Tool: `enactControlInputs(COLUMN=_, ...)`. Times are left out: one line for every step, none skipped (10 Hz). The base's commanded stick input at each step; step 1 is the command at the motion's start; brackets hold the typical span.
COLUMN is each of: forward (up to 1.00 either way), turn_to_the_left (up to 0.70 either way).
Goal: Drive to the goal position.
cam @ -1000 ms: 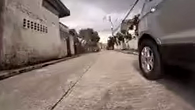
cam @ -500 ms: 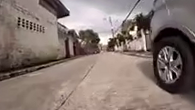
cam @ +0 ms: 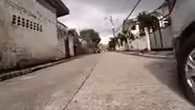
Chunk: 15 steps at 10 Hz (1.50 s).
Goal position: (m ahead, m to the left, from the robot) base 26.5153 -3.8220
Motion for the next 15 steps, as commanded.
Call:
enactControlInputs(forward=1.0, turn_to_the_left=-0.03)
enactControlInputs(forward=1.0, turn_to_the_left=-0.26)
enactControlInputs(forward=1.0, turn_to_the_left=-0.21)
enactControlInputs(forward=1.0, turn_to_the_left=0.0)
enactControlInputs(forward=1.0, turn_to_the_left=0.0)
enactControlInputs(forward=1.0, turn_to_the_left=0.0)
enactControlInputs(forward=1.0, turn_to_the_left=0.0)
enactControlInputs(forward=1.0, turn_to_the_left=0.0)
enactControlInputs(forward=1.0, turn_to_the_left=0.0)
enactControlInputs(forward=1.0, turn_to_the_left=0.0)
enactControlInputs(forward=1.0, turn_to_the_left=0.0)
enactControlInputs(forward=1.0, turn_to_the_left=0.0)
enactControlInputs(forward=1.0, turn_to_the_left=0.0)
enactControlInputs(forward=1.0, turn_to_the_left=0.0)
enactControlInputs(forward=1.0, turn_to_the_left=0.0)
